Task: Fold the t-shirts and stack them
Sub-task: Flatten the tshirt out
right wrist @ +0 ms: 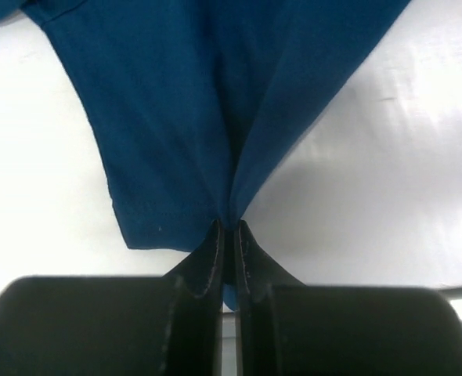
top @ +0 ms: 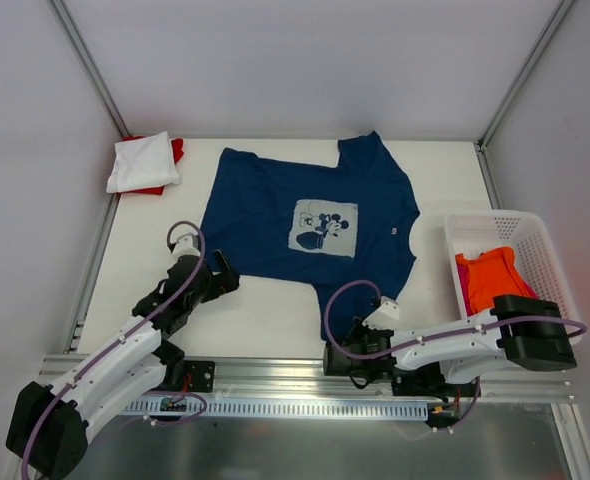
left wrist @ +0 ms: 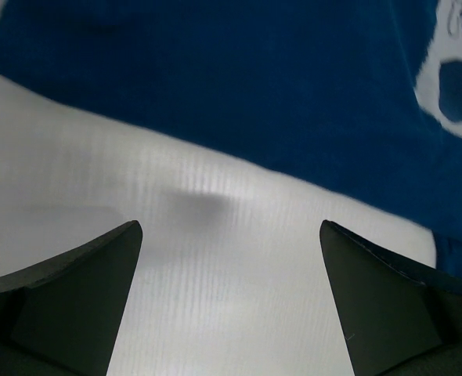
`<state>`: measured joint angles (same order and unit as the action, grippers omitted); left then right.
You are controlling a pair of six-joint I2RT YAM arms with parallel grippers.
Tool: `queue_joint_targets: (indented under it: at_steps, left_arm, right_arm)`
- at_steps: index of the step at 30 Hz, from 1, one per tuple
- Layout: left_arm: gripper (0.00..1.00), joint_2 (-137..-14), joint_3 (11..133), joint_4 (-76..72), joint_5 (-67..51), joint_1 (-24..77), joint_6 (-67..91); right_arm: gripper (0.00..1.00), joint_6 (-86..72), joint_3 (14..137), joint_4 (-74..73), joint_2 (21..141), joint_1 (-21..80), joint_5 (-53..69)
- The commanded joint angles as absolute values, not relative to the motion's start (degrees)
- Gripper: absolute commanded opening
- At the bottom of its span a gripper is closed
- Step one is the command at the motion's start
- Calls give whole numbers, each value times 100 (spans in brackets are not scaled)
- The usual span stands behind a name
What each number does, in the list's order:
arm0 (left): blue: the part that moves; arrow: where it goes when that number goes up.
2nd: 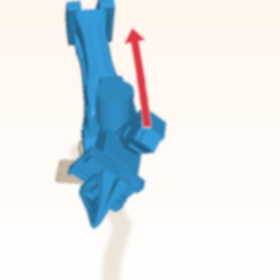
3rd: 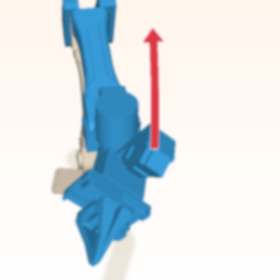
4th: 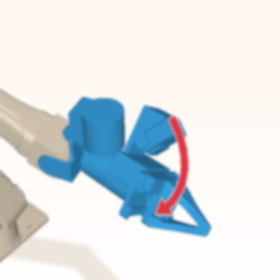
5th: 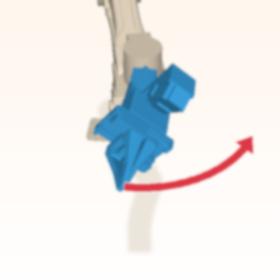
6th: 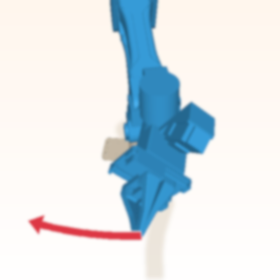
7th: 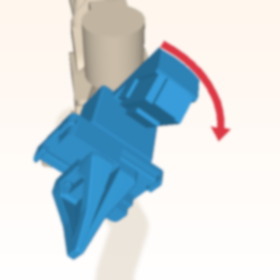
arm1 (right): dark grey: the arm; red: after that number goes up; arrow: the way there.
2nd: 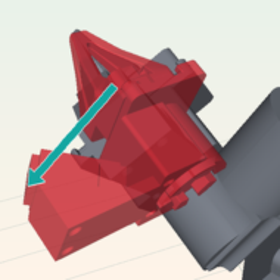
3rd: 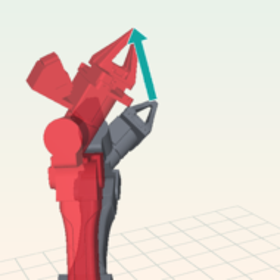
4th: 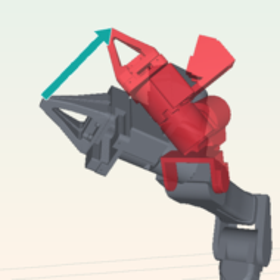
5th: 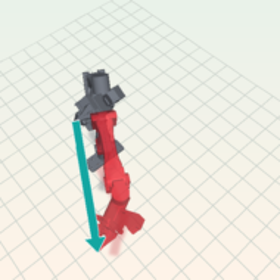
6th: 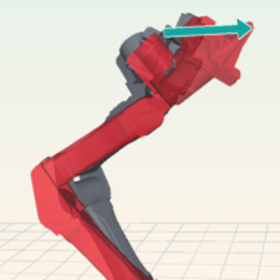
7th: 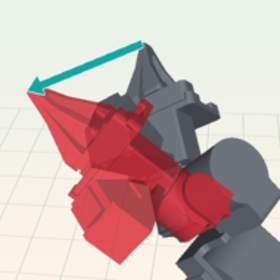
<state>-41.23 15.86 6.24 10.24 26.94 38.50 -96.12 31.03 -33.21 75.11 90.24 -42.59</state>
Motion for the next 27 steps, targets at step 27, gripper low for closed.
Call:
queue_joint_targets:
  at_steps: [27]
  left_arm:
    - [99, -4500, 2118, 2556, 2346, 2619, 5467]
  right_arm:
    - [1, -9106, 2769, -5493, 5792, 8569, -4834]
